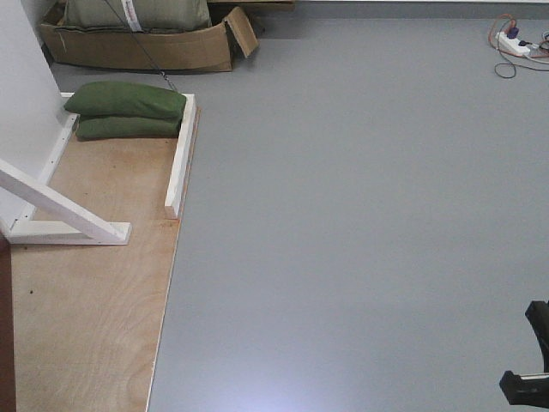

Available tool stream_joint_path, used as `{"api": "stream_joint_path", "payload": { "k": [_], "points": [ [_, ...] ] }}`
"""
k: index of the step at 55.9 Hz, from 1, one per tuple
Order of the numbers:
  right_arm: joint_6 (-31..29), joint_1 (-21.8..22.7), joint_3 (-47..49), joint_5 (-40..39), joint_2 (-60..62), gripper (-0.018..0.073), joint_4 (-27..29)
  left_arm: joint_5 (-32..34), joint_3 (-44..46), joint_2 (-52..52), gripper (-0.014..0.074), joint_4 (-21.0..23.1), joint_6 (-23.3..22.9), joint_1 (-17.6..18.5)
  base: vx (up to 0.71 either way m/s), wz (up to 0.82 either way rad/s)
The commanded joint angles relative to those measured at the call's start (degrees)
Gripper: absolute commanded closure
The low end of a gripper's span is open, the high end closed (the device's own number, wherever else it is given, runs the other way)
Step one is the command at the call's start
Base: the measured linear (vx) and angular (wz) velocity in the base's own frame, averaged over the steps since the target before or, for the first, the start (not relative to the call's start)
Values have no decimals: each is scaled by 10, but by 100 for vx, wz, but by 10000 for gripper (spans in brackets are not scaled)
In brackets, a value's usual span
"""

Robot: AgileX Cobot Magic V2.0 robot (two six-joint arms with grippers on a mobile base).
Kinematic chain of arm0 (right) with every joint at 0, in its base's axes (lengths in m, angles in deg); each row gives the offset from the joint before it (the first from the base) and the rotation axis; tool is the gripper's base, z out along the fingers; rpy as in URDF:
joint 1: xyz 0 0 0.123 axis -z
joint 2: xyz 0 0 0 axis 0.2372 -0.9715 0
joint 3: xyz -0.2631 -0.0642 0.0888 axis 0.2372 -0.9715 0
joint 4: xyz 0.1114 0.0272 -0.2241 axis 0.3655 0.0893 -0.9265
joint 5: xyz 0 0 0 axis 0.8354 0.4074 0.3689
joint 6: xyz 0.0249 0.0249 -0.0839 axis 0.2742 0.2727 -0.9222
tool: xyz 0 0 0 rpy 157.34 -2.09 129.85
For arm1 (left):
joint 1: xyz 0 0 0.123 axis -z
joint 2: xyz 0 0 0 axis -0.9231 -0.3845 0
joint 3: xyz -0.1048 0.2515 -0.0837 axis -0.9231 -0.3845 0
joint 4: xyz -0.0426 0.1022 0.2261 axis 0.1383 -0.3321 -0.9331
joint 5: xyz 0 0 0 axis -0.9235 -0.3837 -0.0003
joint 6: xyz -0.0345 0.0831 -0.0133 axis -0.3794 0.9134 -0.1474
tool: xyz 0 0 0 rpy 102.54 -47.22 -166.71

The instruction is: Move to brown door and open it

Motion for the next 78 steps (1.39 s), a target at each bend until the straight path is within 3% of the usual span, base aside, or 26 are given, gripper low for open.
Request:
{"api": "stream_joint_path", "payload": {
  "k": [1,5,11,20,38,47,52,62,69,78],
  "points": [
    [-4,1,-2,-44,3,559,-2,25,11,12,603,-53,-4,-3,0,0],
    [-4,1,-2,-44,3,559,-2,11,11,11,603,-77,-4,-3,0,0],
    [-4,1,-2,-44,3,559,-2,0,11,-4,603,-76,-4,-3,0,0],
    [-4,1,-2,-44,3,559,-2,51,11,-32,603,-72,-4,-15,0,0],
    [-4,1,-2,-44,3,559,-2,49,11,-49,603,-79,-4,-97,0,0],
    [-4,1,-2,-44,3,559,-2,31,11,-48,603,-123,-4,-145,0,0],
    [-4,1,-2,-44,3,559,-2,22,11,-49,603,-126,-5,-169,0,0],
    [-4,1,-2,-44,3,559,-2,31,11,-91,603,-127,-5,-185,0,0],
    [-4,1,-2,-44,3,559,-2,88,11,-128,603,-90,-5,-185,0,0],
    [-4,1,-2,-44,3,559,-2,193,11,-168,603,27,-4,-184,0,0]
  ]
}}
